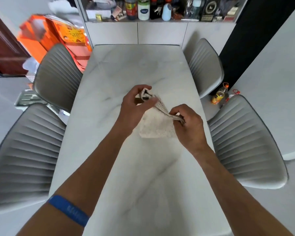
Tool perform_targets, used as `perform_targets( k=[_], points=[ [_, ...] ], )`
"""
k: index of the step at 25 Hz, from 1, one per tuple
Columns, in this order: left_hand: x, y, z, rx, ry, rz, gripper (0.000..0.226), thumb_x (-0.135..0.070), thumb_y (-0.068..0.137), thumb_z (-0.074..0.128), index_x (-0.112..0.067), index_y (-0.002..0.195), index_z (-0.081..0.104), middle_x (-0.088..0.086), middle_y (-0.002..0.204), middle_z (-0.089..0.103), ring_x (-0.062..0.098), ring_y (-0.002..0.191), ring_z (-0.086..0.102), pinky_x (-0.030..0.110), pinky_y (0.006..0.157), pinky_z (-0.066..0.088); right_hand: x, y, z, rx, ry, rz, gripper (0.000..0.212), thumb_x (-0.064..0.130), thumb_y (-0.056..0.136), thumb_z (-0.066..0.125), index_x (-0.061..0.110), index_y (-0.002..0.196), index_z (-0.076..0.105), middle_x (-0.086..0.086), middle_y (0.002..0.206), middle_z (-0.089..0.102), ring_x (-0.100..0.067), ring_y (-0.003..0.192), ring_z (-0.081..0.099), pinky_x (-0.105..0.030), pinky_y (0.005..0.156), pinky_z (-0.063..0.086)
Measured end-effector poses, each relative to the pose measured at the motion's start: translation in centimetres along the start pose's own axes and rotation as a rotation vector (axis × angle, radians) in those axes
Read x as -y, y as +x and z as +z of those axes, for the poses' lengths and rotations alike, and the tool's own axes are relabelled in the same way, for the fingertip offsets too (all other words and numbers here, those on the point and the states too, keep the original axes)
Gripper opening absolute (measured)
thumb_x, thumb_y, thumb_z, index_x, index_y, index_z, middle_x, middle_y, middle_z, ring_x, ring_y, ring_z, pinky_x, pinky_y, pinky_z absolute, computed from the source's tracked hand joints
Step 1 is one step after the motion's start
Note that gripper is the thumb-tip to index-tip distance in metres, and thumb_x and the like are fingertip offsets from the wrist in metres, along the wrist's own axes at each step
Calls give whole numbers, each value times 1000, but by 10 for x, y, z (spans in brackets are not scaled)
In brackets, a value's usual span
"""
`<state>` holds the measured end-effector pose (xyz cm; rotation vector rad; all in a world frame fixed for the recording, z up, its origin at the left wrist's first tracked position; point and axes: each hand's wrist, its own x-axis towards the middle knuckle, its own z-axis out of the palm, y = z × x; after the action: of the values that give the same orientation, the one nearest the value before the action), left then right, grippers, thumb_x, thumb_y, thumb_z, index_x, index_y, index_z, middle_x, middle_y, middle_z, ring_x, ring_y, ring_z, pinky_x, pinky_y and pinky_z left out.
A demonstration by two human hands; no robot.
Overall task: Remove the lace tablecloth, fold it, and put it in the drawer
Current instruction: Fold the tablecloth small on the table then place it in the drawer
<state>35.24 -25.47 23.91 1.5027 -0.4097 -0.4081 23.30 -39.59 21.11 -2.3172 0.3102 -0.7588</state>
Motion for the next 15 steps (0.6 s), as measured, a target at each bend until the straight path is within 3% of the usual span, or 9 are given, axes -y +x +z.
perform_targets(
  k=[2, 4, 6, 8, 10, 12, 14, 15],
  points=[
    [-7, -13, -16, 18, -47, 127, 31, -9, 79, 77, -16, 108, 67, -3, 96, 66, 10, 87, 63, 22, 77, 52, 11, 9, -11, -108, -8, -98, 31, -14, 69, 52, 9, 87, 64, 1, 87, 63, -19, 76, 54, -24, 69, 40],
    [6, -33, -31, 19, 4, 220, 32, -7, 79, 77, -13, 109, 68, -3, 102, 68, 10, 95, 63, 20, 81, 52, 12, 5, -15, -137, -49, -230, 29, -10, 70, 52, 11, 86, 62, 2, 89, 62, -20, 78, 52, -26, 70, 40],
    [42, -61, -41, 9, 104, 260, 29, -7, 80, 76, -12, 108, 70, 0, 111, 67, 14, 104, 65, 22, 86, 53, 1, -21, -5, -109, -167, -337, 23, -6, 75, 54, 14, 86, 60, 1, 92, 63, -23, 78, 50, -30, 70, 41],
    [93, -97, -44, 9, 240, 210, 26, -4, 80, 76, -12, 105, 73, 5, 115, 65, 17, 106, 66, 24, 87, 55, -20, -68, 14, 36, -313, -343, 20, -3, 79, 58, 16, 86, 60, -1, 94, 65, -26, 78, 52, -36, 69, 42],
    [155, -139, -42, 40, 455, 42, 23, 2, 81, 73, -9, 101, 74, 6, 112, 64, 19, 102, 67, 28, 85, 56, -49, -137, 39, 353, -500, -268, 28, -4, 72, 66, 17, 91, 65, -3, 99, 67, -29, 81, 58, -38, 68, 45],
    [209, -184, -38, 68, 597, -285, 28, 8, 83, 62, -15, 93, 71, -1, 104, 65, 21, 97, 68, 20, 80, 54, -74, -207, 54, 675, -557, -112, 36, -4, 65, 67, 16, 96, 70, -5, 108, 69, -31, 91, 65, -38, 70, 48],
    [244, -212, -41, -2, 622, -570, 30, 0, 81, 62, -30, 84, 65, -12, 92, 65, 14, 91, 69, 6, 71, 46, -90, -243, 60, 795, -481, 60, 38, -2, 64, 68, 14, 98, 71, -5, 118, 68, -33, 105, 66, -40, 73, 51],
    [253, -215, -44, -46, 629, -647, 26, -7, 81, 64, -34, 82, 63, -15, 89, 65, 9, 87, 68, 8, 70, 46, -95, -247, 61, 803, -450, 121, 40, 1, 66, 69, 15, 104, 70, -5, 125, 65, -33, 111, 63, -41, 77, 52]
  ],
)
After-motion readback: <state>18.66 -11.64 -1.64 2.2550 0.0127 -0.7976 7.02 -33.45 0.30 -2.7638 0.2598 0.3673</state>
